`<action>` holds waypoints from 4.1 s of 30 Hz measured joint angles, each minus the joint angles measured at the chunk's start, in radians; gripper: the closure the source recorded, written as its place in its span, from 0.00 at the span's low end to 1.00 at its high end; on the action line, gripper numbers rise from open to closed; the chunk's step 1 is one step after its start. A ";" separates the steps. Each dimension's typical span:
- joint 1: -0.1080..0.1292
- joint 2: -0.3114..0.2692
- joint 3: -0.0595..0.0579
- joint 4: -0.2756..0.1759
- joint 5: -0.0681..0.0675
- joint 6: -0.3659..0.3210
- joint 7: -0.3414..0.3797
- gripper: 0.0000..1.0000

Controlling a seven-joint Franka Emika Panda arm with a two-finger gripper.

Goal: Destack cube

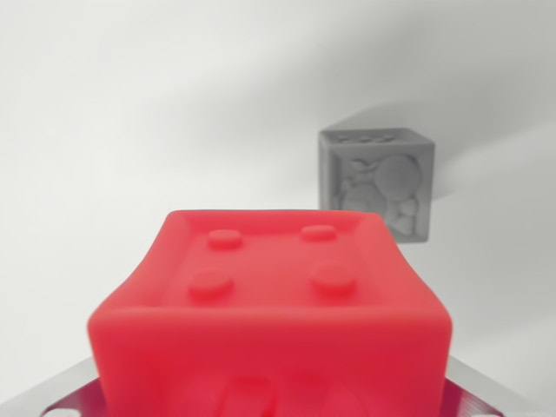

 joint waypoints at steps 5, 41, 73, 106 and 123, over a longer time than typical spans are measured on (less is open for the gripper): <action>0.009 0.021 0.007 0.012 0.000 0.008 0.023 1.00; 0.089 0.185 0.045 0.122 -0.004 0.062 0.202 1.00; 0.175 0.325 0.046 0.243 -0.014 0.082 0.342 1.00; 0.233 0.503 0.032 0.337 -0.020 0.164 0.417 1.00; 0.242 0.591 0.023 0.360 -0.020 0.230 0.417 1.00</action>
